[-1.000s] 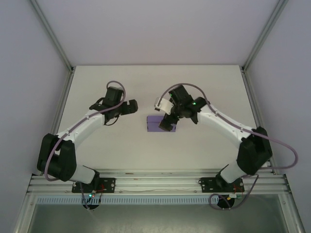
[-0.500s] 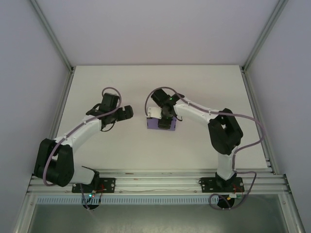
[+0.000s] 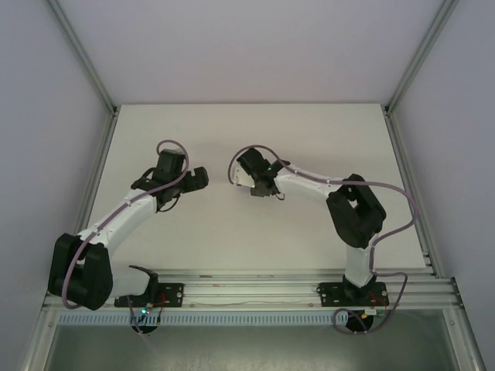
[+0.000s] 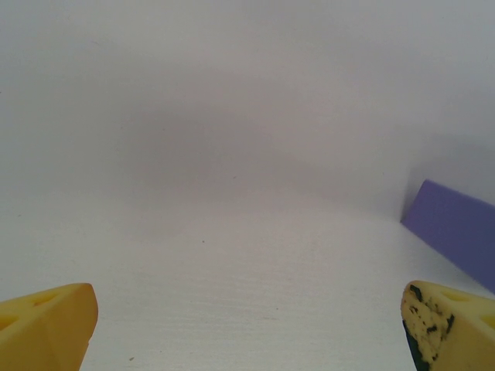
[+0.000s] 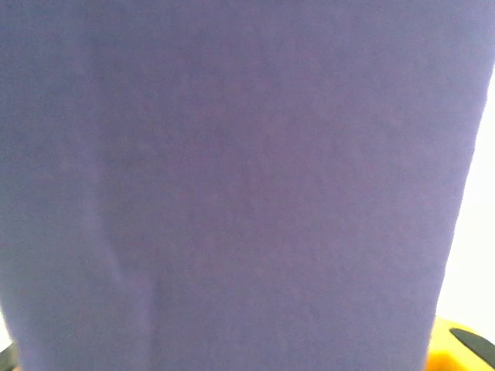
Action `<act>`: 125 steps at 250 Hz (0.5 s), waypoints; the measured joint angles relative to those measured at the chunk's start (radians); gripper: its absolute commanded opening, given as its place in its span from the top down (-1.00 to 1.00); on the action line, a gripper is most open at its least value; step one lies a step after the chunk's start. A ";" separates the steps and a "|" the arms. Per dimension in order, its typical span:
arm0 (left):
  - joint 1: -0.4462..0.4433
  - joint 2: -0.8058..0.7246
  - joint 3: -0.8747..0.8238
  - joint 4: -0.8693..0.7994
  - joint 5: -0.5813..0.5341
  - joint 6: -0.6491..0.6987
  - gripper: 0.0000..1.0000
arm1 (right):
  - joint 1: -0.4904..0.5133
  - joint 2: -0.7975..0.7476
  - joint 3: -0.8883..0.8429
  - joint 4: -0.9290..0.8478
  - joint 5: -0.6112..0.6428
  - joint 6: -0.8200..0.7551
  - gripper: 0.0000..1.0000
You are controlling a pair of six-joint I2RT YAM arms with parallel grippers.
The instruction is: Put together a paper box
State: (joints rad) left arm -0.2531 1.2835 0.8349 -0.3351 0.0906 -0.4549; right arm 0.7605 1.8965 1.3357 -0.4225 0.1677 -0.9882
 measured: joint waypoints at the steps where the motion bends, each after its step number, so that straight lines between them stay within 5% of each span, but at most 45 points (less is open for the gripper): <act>1: 0.000 -0.001 0.000 0.000 0.000 0.000 -1.00 | 0.000 0.000 -0.002 0.005 0.003 -0.001 0.03; 41: 0.000 -0.002 -0.005 0.000 -0.003 0.000 -1.00 | 0.000 0.012 -0.057 0.196 0.151 -0.065 -0.04; 125: 0.000 -0.017 -0.021 -0.011 -0.003 0.000 -1.00 | 0.013 0.053 -0.132 0.355 0.241 -0.131 -0.69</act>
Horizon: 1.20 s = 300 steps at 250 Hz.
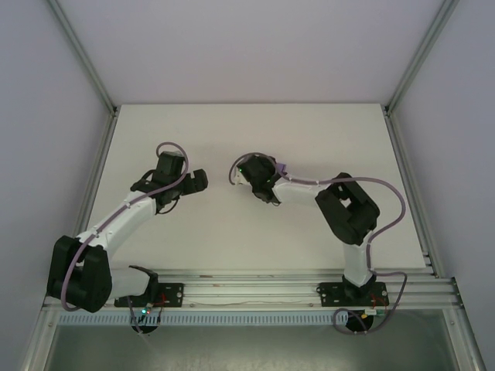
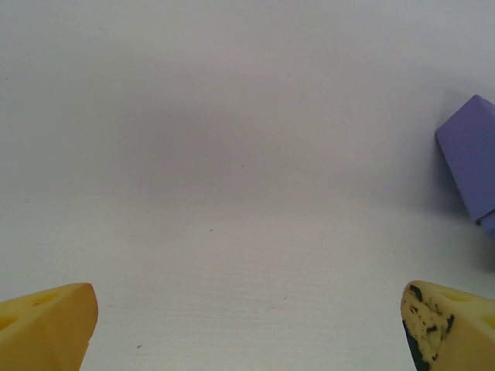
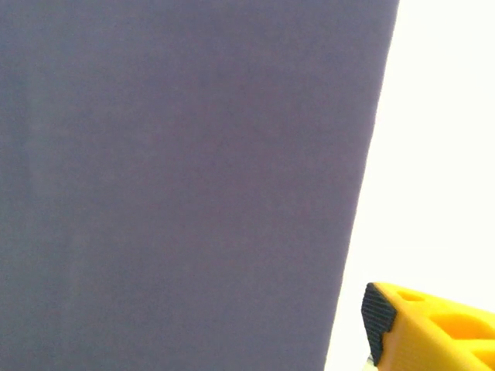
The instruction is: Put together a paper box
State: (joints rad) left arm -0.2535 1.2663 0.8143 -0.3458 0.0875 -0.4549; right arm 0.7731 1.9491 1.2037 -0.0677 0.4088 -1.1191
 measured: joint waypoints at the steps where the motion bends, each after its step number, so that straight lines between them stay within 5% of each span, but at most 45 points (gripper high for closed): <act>1: 0.000 0.000 0.000 0.000 0.000 0.000 -1.00 | 0.000 0.000 0.000 0.000 0.000 0.001 -0.70; 44: 0.000 -0.006 0.000 -0.001 0.001 0.000 -1.00 | 0.023 -0.028 -0.006 -0.115 -0.055 0.054 -1.00; 136: 0.000 -0.006 -0.036 0.048 0.116 0.009 -1.00 | 0.045 -0.325 -0.013 -0.392 -0.340 0.200 -1.00; 204: -0.069 -0.004 -0.056 0.182 0.272 0.031 -0.99 | -0.148 -0.426 -0.072 -0.259 -0.453 0.456 -1.00; 254: -0.103 -0.001 -0.056 0.210 0.108 0.038 -1.00 | -0.302 -0.455 -0.112 -0.134 -0.328 0.848 -1.00; 300: -0.004 -0.002 -0.064 0.292 -0.119 0.098 -1.00 | -0.560 -0.498 -0.222 -0.071 -0.287 1.172 -1.00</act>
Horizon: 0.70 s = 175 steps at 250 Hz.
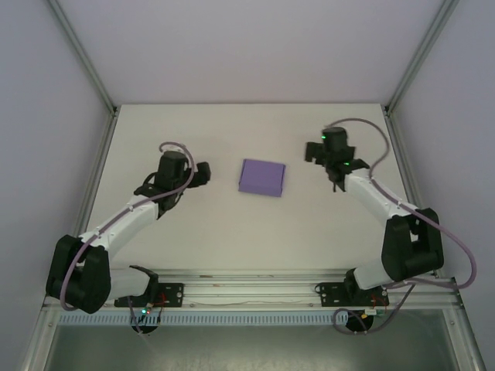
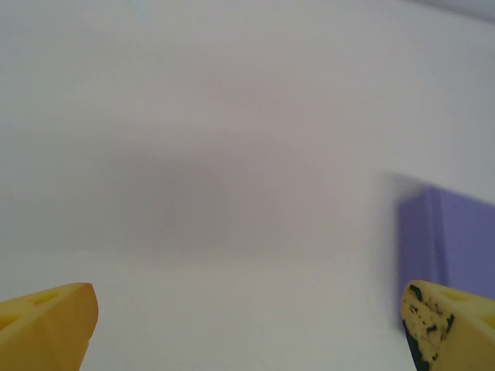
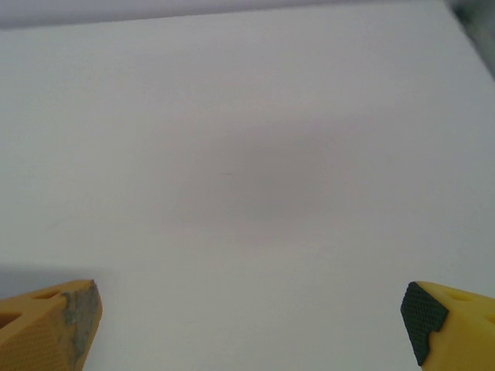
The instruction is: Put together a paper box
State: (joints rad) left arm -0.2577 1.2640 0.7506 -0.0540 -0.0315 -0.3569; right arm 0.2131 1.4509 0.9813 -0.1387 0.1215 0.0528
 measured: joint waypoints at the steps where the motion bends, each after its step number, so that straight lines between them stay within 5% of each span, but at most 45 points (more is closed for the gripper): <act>1: 0.003 0.000 -0.001 0.003 -0.004 0.002 -1.00 | -0.005 -0.001 -0.003 0.002 0.001 0.005 -1.00; 33: 0.115 0.006 -0.064 0.144 -0.133 0.085 -1.00 | -0.108 -0.022 -0.152 0.100 0.046 0.068 -1.00; 84: 0.247 0.128 -0.201 0.422 -0.195 0.203 -1.00 | -0.124 -0.001 -0.427 0.446 0.118 0.020 -1.00; 175: 0.286 0.248 -0.434 0.924 -0.066 0.298 -1.00 | -0.201 0.042 -0.620 0.895 -0.021 -0.021 -1.00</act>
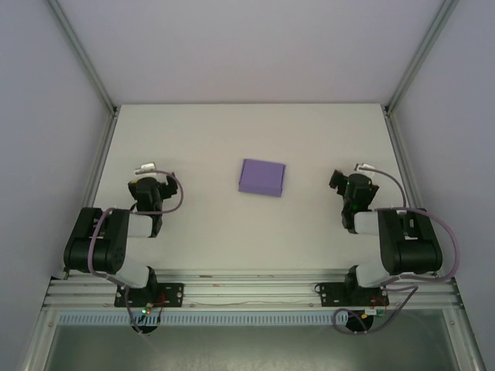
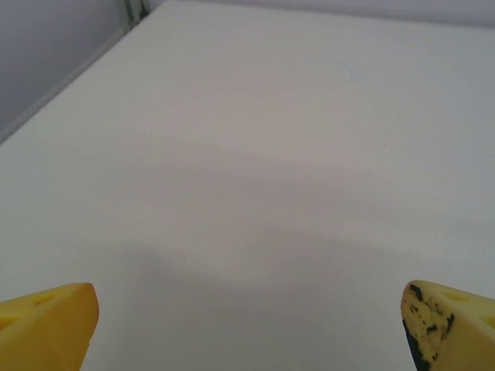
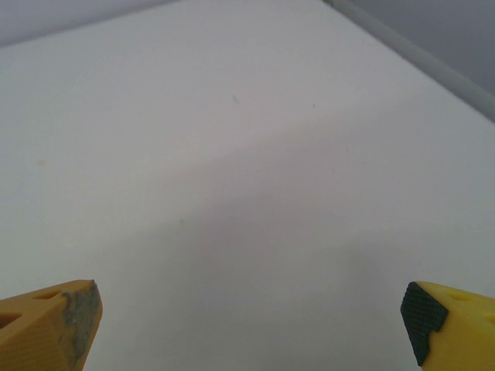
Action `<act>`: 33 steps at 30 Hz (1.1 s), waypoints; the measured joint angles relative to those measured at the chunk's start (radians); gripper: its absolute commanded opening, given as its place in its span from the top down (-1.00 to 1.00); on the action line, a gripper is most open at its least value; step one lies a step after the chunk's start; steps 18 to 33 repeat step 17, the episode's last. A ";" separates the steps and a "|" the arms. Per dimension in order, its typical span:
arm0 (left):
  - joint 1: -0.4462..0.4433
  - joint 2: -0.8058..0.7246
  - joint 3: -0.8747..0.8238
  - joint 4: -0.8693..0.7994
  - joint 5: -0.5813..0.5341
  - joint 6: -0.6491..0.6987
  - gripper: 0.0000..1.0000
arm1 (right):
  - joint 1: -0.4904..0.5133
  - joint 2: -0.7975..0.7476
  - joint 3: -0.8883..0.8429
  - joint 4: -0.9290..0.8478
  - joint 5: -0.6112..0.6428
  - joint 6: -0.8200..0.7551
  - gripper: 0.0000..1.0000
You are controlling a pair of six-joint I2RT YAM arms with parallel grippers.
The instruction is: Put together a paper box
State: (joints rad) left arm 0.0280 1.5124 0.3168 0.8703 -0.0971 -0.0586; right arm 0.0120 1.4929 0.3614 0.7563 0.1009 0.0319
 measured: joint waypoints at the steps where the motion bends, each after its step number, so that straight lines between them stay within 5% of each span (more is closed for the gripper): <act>1: 0.001 0.001 -0.002 0.010 0.002 0.001 -1.00 | 0.000 0.006 0.001 0.006 -0.001 0.000 -1.00; 33: -0.002 0.006 -0.004 0.101 0.011 0.008 -1.00 | 0.000 0.011 0.012 0.046 -0.004 0.000 -1.00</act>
